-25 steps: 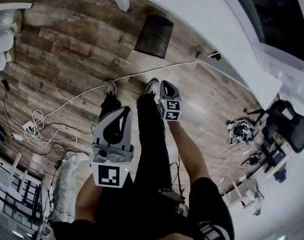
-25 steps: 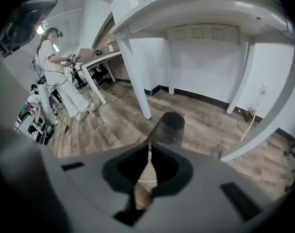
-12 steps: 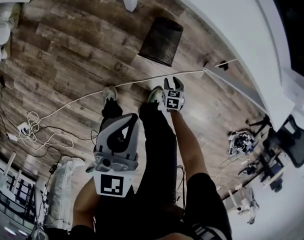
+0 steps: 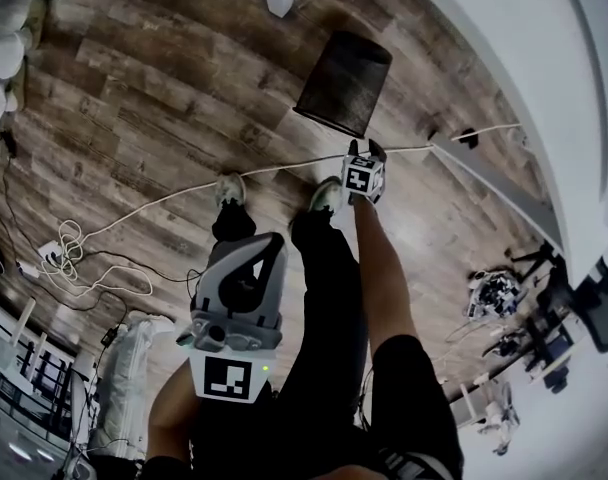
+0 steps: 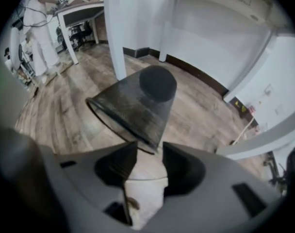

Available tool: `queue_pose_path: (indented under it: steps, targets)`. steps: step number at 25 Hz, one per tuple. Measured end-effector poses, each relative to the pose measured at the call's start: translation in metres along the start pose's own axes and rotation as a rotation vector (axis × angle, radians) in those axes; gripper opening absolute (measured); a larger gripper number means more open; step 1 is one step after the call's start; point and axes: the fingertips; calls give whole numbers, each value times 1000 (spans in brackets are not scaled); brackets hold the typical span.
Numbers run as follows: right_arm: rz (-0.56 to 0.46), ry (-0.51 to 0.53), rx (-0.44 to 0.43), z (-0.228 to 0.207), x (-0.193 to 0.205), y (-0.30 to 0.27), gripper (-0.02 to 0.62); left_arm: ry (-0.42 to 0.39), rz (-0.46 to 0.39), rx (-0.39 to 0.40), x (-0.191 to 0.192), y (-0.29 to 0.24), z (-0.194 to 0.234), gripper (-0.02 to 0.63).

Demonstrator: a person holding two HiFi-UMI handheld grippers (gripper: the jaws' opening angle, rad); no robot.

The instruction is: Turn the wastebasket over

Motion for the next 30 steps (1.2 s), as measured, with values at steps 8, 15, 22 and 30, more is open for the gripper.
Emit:
queue_pose_path:
  steps: [8, 15, 22, 30]
  targets:
    - [-5, 32, 19, -4, 0, -16, 122, 5, 25, -15, 16, -1, 8, 31]
    - [-21, 141, -8, 3, -15, -1, 97, 19, 42, -43, 11, 6, 13, 31]
    - [-66, 268, -94, 17, -40, 20, 61, 24, 26, -47, -7, -3, 14, 31]
    - [-92, 285, -169, 8, -63, 41, 55, 28, 9, -53, -21, -9, 11, 31]
Point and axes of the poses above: the fingertips, and each gripper's own axes: y backward along the fingers, z to its left, x out of its underside, and after that the axes turned 11 degrees about x, right-handed
